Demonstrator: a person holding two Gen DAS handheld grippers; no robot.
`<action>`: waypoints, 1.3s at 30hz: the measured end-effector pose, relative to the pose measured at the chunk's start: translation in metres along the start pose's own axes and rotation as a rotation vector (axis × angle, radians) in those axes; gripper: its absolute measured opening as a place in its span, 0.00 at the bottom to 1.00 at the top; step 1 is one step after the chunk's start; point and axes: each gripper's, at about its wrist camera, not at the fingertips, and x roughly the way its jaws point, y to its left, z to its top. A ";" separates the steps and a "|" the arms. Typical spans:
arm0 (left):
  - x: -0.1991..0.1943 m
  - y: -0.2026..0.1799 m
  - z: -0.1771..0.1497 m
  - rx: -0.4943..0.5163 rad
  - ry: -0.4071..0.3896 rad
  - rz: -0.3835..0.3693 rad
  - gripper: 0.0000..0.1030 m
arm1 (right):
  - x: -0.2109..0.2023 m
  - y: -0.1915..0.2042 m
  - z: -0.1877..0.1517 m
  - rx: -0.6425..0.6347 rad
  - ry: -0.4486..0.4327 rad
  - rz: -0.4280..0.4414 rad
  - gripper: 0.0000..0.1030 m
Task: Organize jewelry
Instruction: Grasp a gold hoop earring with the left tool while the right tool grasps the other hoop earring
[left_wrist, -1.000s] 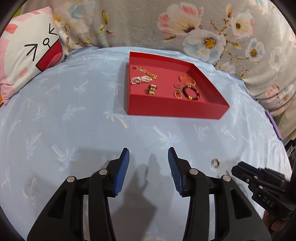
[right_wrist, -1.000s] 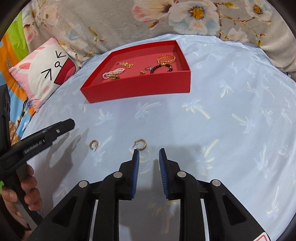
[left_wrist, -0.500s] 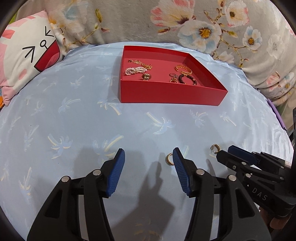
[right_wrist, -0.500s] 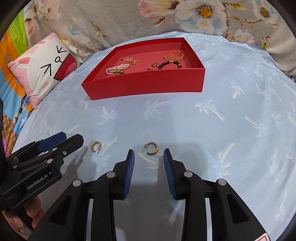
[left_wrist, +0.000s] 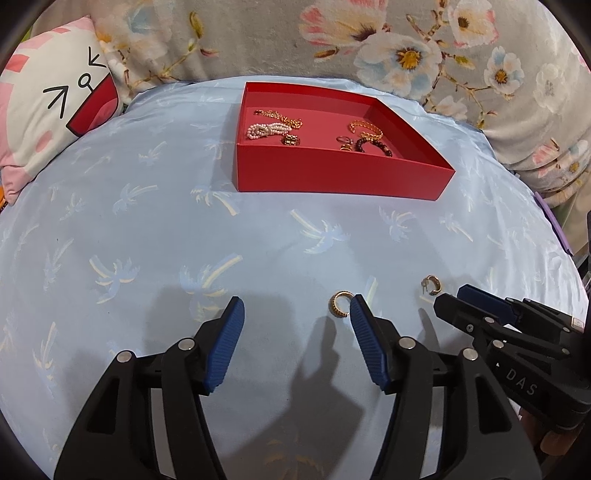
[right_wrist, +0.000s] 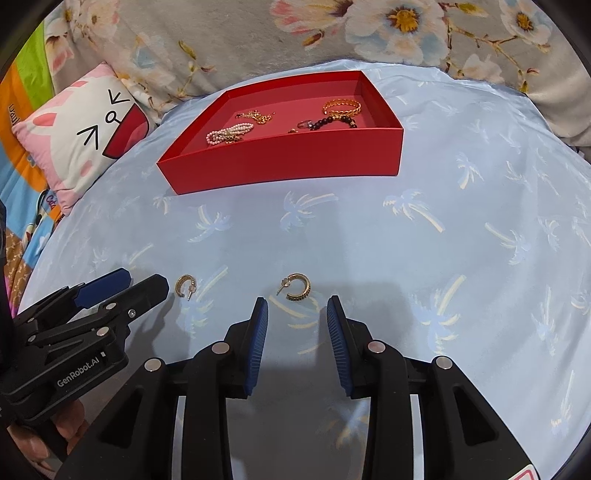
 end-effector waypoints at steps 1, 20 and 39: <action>0.000 0.000 -0.001 0.002 0.001 0.001 0.56 | 0.000 0.000 0.000 -0.001 0.000 0.000 0.32; 0.003 -0.003 -0.006 0.019 0.007 -0.003 0.56 | 0.014 0.014 0.006 -0.078 -0.025 -0.053 0.18; 0.018 -0.031 0.001 0.131 0.000 0.033 0.46 | -0.002 -0.011 0.003 0.032 -0.028 -0.025 0.18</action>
